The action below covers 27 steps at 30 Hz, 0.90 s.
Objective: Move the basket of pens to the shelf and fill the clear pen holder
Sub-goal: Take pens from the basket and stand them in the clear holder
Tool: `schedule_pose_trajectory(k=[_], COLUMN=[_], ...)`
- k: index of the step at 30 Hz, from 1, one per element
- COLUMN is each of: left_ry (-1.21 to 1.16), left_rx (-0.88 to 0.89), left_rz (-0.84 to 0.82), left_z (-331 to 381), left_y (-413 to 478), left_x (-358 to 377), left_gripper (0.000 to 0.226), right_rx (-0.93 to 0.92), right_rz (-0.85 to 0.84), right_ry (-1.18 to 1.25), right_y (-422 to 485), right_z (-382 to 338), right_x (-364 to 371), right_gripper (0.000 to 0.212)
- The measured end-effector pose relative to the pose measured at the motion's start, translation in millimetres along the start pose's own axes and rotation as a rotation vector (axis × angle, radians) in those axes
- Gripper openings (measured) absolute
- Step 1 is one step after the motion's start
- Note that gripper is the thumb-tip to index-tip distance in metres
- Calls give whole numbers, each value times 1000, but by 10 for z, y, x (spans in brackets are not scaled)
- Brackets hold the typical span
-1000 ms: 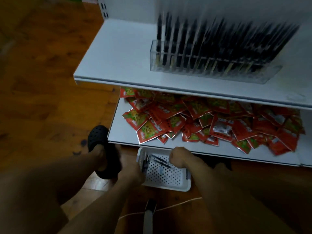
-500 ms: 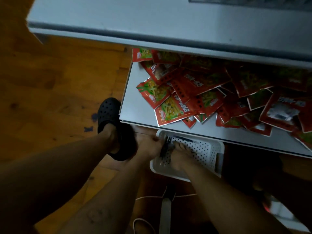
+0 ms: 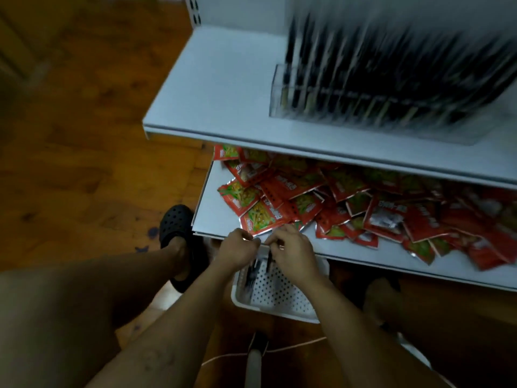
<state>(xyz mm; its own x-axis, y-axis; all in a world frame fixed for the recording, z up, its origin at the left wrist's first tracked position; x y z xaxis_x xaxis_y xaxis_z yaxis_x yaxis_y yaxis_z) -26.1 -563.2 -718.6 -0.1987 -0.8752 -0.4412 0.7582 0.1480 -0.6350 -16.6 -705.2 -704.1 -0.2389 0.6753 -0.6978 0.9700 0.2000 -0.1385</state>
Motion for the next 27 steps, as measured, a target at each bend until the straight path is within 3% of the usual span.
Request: schedule_pose_trajectory(k=[3, 9, 16, 22, 27], left_ry=[39, 162, 35, -113, -150], left_rx=[149, 441, 678, 651, 577], left_rz=[32, 184, 412, 565, 618], left_z=[455, 1353, 2146, 2319, 2433], left_y=[-262, -891, -1334, -978, -652], left_x=[-162, -571, -1062, -1285, -1388], left_gripper=[15, 14, 16, 20, 24], right_rx=[-110, -246, -334, -328, -277], right_rz=[194, 429, 721, 1053, 1076], right_ry=[44, 91, 173, 146, 120], right_y=[-137, -447, -502, -370, -156], right_z=[-363, -1032, -1376, -1288, -1094], right_x=[-644, -1809, -2887, -3528, -3675], right_gripper=[8, 37, 32, 29, 25])
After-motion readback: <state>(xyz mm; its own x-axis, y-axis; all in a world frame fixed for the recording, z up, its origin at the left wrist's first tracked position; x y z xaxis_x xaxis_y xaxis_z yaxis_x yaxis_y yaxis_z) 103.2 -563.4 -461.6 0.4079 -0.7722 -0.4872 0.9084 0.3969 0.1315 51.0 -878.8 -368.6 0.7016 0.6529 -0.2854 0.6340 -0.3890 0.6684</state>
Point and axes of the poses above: each hand's wrist, its own y-axis towards the middle knuckle, its own x-axis out of the palm, z = x × y, the point moved 6 cm from there along y, towards the middle knuckle
